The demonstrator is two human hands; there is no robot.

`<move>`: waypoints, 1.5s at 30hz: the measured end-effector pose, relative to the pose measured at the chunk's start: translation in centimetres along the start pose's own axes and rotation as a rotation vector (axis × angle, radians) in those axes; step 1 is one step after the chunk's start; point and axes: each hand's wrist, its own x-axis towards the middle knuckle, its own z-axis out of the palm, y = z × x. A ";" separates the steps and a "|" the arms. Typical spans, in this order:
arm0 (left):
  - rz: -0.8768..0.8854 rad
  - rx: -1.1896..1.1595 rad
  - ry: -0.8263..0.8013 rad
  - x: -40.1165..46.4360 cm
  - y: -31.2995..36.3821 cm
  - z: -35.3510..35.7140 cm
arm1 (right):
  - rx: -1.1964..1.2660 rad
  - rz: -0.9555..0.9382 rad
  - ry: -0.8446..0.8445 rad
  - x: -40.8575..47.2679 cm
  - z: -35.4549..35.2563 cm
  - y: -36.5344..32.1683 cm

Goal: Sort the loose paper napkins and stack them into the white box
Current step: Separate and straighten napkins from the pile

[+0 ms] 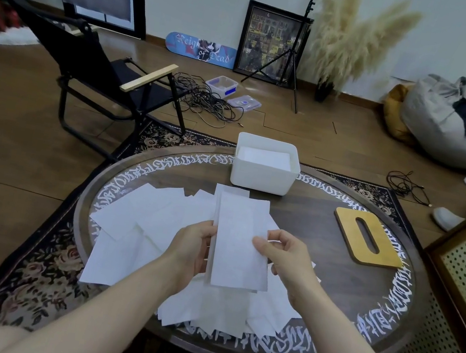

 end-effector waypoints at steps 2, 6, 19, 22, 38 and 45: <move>0.002 -0.001 -0.003 0.0 0.1 0.0 | -0.009 -0.016 0.010 0.0 0.1 0.1; -0.003 -0.001 0.004 0.0 0.2 0.0 | -0.073 0.074 -0.005 0.0 0.1 0.2; 0.045 0.167 0.061 -0.2 0.2 -1.1 | -0.044 0.078 -0.125 0.2 1.4 0.8; 0.129 0.232 0.118 -0.3 -0.1 -1.4 | -0.025 0.025 -0.132 0.3 1.9 0.8; 0.154 0.185 0.396 -0.8 1.1 -6.8 | -0.560 -0.078 0.054 2.9 -2.5 4.1; 0.121 0.162 0.382 -1.0 1.3 -7.0 | -0.544 -0.041 -0.005 4.0 0.1 4.1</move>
